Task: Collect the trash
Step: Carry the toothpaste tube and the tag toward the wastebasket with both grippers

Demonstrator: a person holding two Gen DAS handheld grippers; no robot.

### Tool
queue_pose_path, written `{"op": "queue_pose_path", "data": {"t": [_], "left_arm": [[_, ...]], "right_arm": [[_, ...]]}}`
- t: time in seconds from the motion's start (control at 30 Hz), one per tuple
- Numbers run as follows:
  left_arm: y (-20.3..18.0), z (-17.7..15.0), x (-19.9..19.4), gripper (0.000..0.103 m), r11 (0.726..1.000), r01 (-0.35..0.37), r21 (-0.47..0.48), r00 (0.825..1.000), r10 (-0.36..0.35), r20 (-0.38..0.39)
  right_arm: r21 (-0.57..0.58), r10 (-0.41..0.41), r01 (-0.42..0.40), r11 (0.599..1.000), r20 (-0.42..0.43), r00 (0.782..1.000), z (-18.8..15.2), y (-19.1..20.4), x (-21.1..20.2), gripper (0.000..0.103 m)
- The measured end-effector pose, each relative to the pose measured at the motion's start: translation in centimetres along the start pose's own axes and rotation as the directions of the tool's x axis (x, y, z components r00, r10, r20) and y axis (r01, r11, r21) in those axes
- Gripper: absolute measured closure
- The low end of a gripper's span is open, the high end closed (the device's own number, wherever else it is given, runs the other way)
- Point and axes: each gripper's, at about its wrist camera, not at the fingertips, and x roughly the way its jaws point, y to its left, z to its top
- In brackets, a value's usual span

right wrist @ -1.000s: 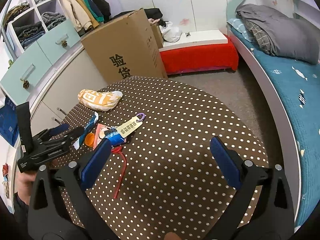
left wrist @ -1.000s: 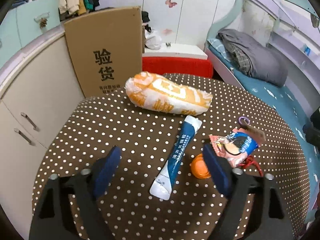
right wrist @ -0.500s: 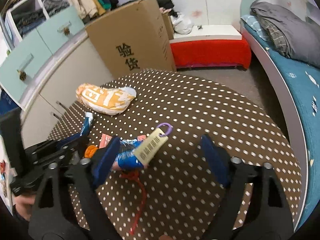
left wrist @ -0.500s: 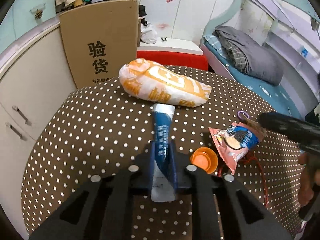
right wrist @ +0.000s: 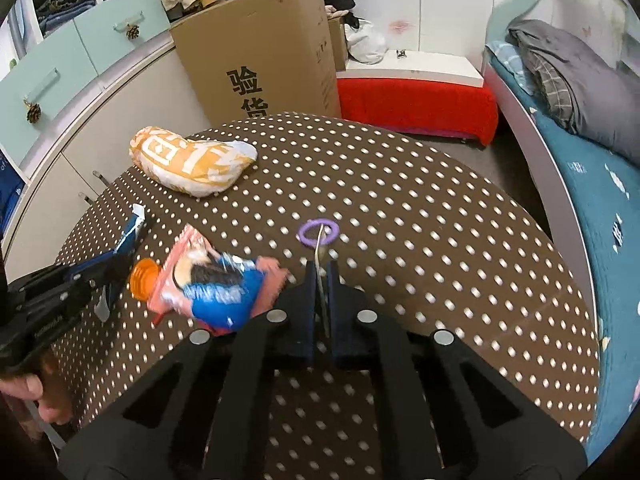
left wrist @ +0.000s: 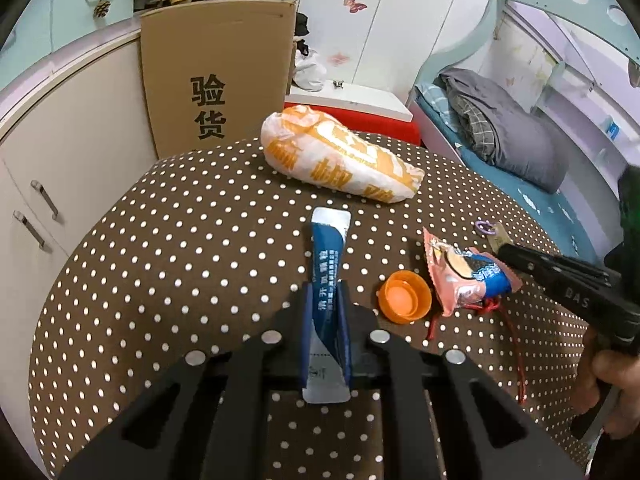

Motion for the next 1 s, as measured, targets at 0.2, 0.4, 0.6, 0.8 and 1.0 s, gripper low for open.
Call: {"op": "queue_pose_path", "data": {"t": [0.2,0.4,0.6,0.8,1.0], "left_arm": [[0.0,-0.5,-0.6,0.094,1.000,-0.004,-0.012,1.000,0.004,-0.004],[0.0,-1.0,-1.1,0.094,0.999,-0.005,-0.033,1.000,0.004,-0.007],[-0.3,-1.6,-2.1,0.095,1.000,-0.007,-0.030,1.000,0.007,0.006],[-0.7,-1.8,-2.3,0.095,1.000,-0.004,-0.029,1.000,0.004,0.002],[-1.2,-2.2,-2.2,0.095,1.000,-0.003,-0.026,1.000,0.003,-0.007]], "right_arm": [[0.038,0.015,-0.016,0.999,0.013,1.000,-1.2,-1.6,-1.3,0.100],[0.018,0.024,-0.025,1.000,0.022,0.999,-1.9,-1.8,-2.5,0.099],[-0.006,0.027,-0.027,1.000,0.015,1.000,-1.8,-1.8,-3.1,0.099],[0.008,0.005,-0.006,1.000,0.070,0.998,-1.1,-1.6,-3.0,0.029],[-0.052,-0.054,0.055,0.997,0.013,0.998,0.9,-0.7,0.2,0.057]]}}
